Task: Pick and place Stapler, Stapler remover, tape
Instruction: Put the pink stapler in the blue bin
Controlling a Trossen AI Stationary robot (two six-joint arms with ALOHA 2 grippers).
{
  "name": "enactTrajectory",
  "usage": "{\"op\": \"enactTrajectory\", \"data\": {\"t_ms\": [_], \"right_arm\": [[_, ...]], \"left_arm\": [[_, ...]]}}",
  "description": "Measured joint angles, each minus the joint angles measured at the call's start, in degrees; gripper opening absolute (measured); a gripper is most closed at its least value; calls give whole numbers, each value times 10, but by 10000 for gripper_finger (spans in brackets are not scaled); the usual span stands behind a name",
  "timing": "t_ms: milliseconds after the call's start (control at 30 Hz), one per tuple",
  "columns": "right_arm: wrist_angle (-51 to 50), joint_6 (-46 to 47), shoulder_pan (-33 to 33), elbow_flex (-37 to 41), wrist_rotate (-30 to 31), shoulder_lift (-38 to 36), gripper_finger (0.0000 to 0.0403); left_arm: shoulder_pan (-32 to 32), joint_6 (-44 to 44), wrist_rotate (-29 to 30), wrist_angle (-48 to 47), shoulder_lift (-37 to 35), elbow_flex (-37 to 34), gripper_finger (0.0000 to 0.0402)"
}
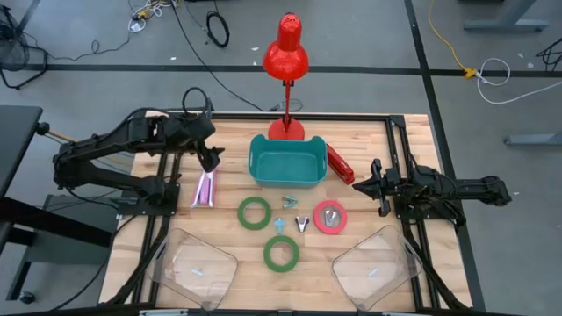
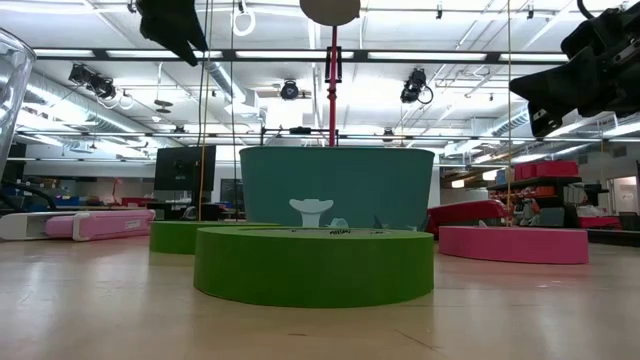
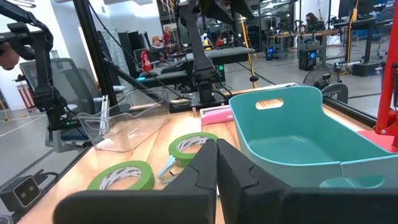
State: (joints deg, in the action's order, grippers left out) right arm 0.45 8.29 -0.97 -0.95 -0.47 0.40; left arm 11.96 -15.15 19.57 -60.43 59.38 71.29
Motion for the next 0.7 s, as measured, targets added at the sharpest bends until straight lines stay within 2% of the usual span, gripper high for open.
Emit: {"op": "enactTrajectory", "data": {"t_ms": [167,433,700], "right_arm": [[0,0,0,0,0,0,6],[0,0,0,0,0,0,6],[0,0,0,0,0,0,6]], "left_arm": [[26,-113,-18,-28,17,1,340],[68,-209,-44,-144,80,0,360],[95,-283,-44,-159,140,0,360]]}}
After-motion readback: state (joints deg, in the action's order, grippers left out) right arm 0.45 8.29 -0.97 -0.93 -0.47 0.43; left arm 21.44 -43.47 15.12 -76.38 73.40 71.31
